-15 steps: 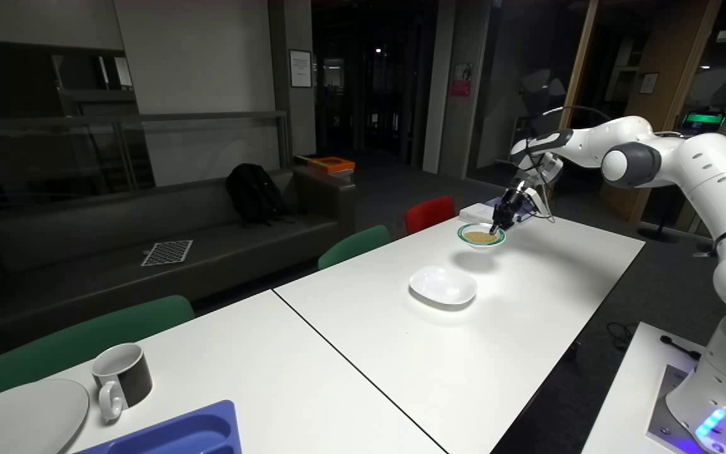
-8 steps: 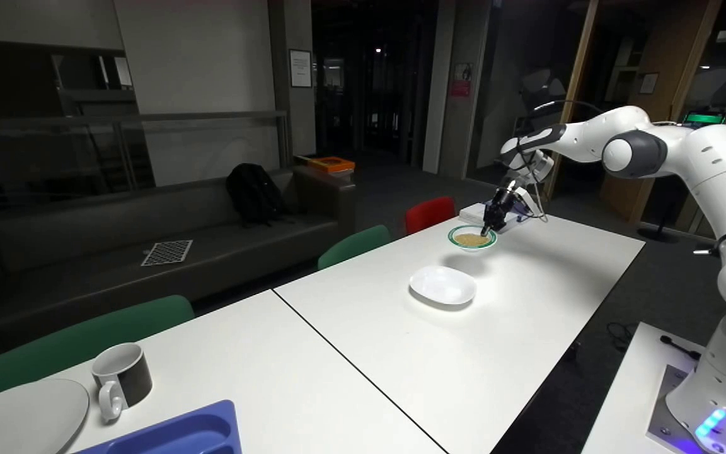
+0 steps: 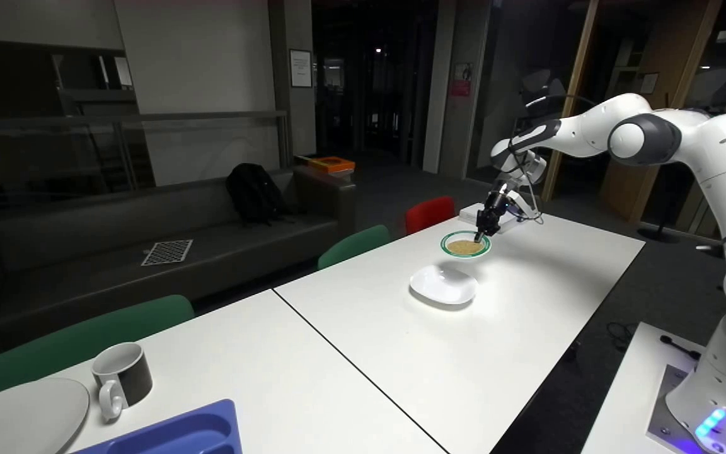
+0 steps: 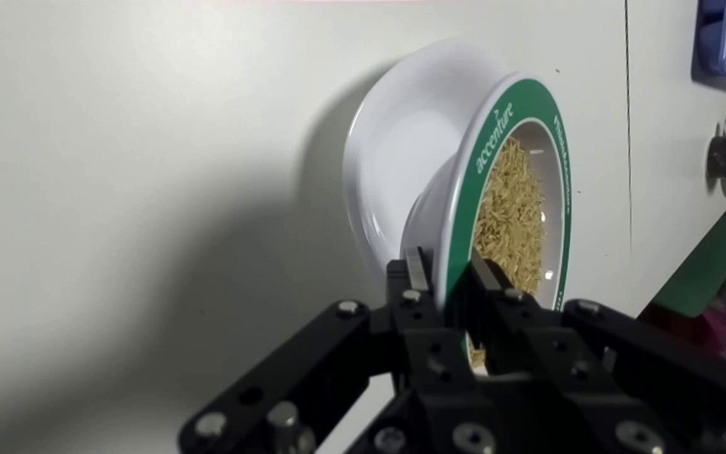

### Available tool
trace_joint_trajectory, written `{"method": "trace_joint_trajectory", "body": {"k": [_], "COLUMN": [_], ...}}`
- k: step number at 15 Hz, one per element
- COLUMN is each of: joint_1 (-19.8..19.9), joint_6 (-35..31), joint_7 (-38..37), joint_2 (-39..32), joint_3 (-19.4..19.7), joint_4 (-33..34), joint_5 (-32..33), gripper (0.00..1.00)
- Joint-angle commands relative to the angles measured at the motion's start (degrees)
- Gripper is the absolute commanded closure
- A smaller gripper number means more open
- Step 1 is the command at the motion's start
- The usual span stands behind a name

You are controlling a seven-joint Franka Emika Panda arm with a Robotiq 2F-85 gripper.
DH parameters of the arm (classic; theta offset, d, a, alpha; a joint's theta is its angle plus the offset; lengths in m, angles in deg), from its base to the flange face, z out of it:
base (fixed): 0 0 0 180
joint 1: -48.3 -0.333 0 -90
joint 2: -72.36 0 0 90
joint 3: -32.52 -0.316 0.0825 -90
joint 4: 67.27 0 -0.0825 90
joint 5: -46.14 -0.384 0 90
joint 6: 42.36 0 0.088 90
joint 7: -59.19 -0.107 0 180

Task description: Pick up the bowl and pour some of its contents on the plate

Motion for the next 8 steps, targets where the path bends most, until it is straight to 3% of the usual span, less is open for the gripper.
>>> {"method": "trace_joint_trajectory", "body": {"k": [1,8], "joint_1": [-1.01,-1.92], "joint_6": [-4.17,-7.58], "joint_7": [-1.01,-1.26], "joint_2": [6.92,9.67], "joint_3": [-0.28,0.03], "joint_4": [-8.91,-14.10], "joint_5": [1.38,2.78], "gripper": [0.96,0.96]}}
